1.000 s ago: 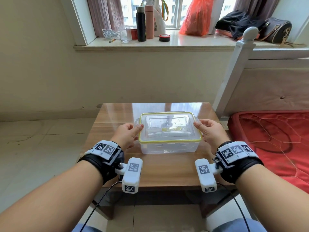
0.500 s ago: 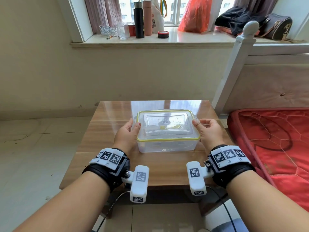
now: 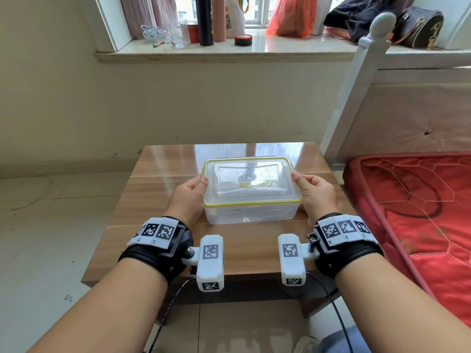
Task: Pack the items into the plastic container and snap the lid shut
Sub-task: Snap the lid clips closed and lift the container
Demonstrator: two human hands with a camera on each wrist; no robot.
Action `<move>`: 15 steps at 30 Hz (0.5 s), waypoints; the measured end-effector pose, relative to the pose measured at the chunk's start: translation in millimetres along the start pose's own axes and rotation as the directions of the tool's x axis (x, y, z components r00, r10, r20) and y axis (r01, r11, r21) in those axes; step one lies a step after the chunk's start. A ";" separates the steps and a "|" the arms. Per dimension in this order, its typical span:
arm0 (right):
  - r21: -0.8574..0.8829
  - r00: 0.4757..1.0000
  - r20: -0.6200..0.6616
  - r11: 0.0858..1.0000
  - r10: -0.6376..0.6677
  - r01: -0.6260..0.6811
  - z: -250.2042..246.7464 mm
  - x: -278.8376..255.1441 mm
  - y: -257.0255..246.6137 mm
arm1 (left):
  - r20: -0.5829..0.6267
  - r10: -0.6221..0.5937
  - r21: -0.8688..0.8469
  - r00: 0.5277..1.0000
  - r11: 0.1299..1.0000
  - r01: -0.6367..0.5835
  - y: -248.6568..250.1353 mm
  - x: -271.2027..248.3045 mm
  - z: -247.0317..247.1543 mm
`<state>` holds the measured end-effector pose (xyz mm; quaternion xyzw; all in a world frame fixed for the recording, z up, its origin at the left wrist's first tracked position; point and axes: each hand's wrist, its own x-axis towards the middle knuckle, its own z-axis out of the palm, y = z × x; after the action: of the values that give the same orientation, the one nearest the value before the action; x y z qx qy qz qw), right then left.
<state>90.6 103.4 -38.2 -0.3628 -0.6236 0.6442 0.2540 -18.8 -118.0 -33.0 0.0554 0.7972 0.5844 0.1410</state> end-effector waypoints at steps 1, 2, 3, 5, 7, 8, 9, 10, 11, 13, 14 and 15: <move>-0.001 1.000 -0.002 1.000 -0.002 0.002 -0.5 0.7 0.7 | -0.002 -0.004 -0.004 1.000 1.000 0.004 -1.3 1.5 0.4; -0.002 1.000 -0.005 1.000 -0.001 0.001 -1.1 1.0 0.7 | 0.001 -0.004 0.000 1.000 1.000 0.004 -2.7 2.5 0.6; -0.003 1.000 -0.005 1.000 0.000 0.000 -1.5 1.1 0.8 | 0.007 -0.005 -0.002 1.000 1.000 0.005 -2.7 2.5 0.9; -0.005 1.000 0.003 1.000 0.002 -0.002 -2.0 1.2 1.1 | 0.013 0.000 -0.003 1.000 1.000 0.000 -3.9 2.9 0.9; 0.004 1.000 0.006 1.000 0.001 -0.001 -1.9 0.6 0.5 | 0.015 0.001 0.004 1.000 1.000 -0.001 -5.9 3.5 0.7; 0.010 1.000 0.005 1.000 0.000 0.000 -2.1 0.2 0.2 | 0.016 0.000 0.008 1.000 1.000 0.000 -6.6 3.6 0.6; 0.015 1.000 0.007 1.000 -0.002 0.002 -2.5 -0.1 0.0 | 0.017 -0.005 0.008 1.000 1.000 0.004 -6.5 3.3 0.6; 0.013 1.000 0.008 1.000 -0.001 0.001 -2.9 -0.6 -0.3 | 0.017 -0.006 0.007 1.000 1.000 0.006 -7.3 3.9 0.6; 0.007 1.000 0.009 1.000 0.000 0.000 -3.4 -0.3 0.0 | 0.018 -0.008 0.004 1.000 1.000 0.008 -7.1 3.2 0.6; 0.000 1.000 0.014 1.000 0.004 -0.004 -3.7 0.0 0.3 | 0.017 -0.011 -0.006 1.000 1.000 0.011 -6.7 2.7 0.7; -0.001 1.000 0.016 1.000 0.000 0.000 -3.3 0.0 -0.1 | 0.017 -0.010 -0.017 1.000 1.000 0.010 -7.4 3.4 0.8; -0.005 1.000 0.018 1.000 -0.003 0.003 -3.1 0.8 0.1 | 0.019 -0.011 -0.022 1.000 1.000 0.012 -6.6 2.7 0.9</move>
<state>92.5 105.9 -38.4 -0.3568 -0.6279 0.6455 0.2486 -20.6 -118.5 -39.9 0.0548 0.7897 0.5916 0.1526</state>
